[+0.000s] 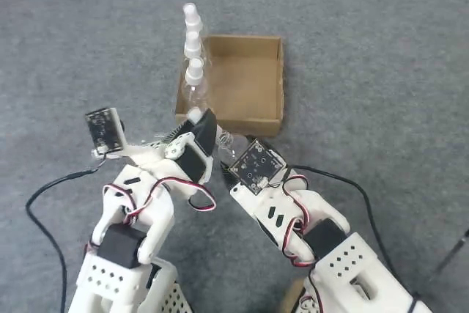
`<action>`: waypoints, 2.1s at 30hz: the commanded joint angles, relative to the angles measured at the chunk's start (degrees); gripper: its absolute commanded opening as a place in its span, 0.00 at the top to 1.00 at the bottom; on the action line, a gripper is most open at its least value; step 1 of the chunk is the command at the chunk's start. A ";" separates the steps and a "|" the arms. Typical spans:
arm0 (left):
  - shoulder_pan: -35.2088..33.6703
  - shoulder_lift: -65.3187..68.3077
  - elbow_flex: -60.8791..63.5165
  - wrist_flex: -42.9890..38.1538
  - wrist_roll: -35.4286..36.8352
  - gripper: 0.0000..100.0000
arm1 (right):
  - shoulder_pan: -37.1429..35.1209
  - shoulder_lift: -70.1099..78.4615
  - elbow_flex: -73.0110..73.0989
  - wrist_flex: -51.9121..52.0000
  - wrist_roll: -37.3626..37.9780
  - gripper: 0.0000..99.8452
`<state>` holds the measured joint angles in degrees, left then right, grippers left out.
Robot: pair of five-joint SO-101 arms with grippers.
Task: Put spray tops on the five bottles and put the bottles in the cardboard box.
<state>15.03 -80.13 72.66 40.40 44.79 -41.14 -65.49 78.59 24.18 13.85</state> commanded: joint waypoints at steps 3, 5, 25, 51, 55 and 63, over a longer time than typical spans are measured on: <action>0.53 -0.79 -0.66 -1.14 -0.79 0.99 | -0.13 -1.89 -0.79 -1.27 0.35 0.88; 0.53 -0.79 -0.57 -1.14 -0.79 0.99 | -0.13 -1.89 -0.79 -1.27 0.35 0.88; 1.05 -0.70 5.49 -9.32 -5.45 0.99 | -0.13 -1.89 -0.79 -1.19 0.35 0.88; 3.78 -0.88 6.73 -9.49 -8.35 0.97 | -0.13 -18.07 5.98 -1.27 0.44 0.88; 4.04 -0.88 5.93 -6.95 -8.26 0.88 | -0.13 -18.07 5.98 -1.27 0.44 0.88; 3.78 -0.88 -5.05 11.08 -3.08 0.74 | -0.13 -18.07 5.98 -1.27 0.44 0.88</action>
<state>18.99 -80.22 75.21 44.00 39.16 -40.88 -81.67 86.24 24.18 13.76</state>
